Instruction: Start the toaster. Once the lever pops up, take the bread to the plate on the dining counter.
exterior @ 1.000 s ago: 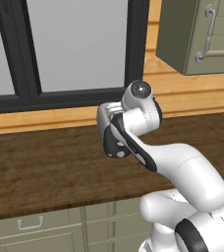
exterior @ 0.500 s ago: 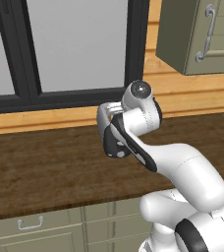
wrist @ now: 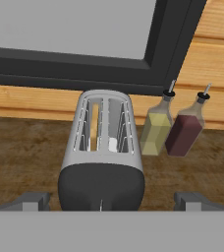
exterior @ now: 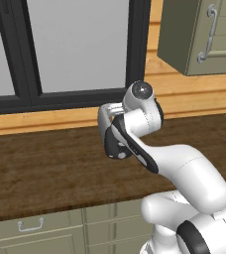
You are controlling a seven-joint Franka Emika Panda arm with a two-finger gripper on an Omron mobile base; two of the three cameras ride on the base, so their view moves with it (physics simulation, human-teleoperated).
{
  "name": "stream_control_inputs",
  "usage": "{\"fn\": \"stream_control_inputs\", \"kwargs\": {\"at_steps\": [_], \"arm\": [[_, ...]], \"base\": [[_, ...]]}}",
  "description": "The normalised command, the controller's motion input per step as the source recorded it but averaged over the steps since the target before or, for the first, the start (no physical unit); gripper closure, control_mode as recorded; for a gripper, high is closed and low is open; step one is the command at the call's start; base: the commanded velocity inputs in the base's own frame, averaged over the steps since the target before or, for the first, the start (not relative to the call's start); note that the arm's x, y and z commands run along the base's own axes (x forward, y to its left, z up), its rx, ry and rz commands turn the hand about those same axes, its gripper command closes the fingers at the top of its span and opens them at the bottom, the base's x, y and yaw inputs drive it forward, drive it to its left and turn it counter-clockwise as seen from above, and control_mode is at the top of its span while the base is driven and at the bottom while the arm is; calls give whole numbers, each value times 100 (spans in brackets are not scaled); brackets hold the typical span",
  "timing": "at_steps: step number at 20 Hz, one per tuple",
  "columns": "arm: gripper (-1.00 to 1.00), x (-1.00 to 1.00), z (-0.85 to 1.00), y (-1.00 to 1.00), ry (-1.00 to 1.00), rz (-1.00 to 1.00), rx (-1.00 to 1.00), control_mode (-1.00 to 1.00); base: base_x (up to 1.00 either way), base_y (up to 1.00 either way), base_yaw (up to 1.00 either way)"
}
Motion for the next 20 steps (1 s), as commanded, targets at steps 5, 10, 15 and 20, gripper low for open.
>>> {"fn": "stream_control_inputs", "kwargs": {"at_steps": [5,10,15,20], "arm": [[-100,0,0,0,0,0,0,-100],[-100,0,0,0,0,0,0,-100],[-100,0,0,0,0,0,0,-100],[-100,0,0,0,0,0,0,-100]], "base": [[0,0,0],[0,0,0],[0,0,0],[0,0,0]]}}
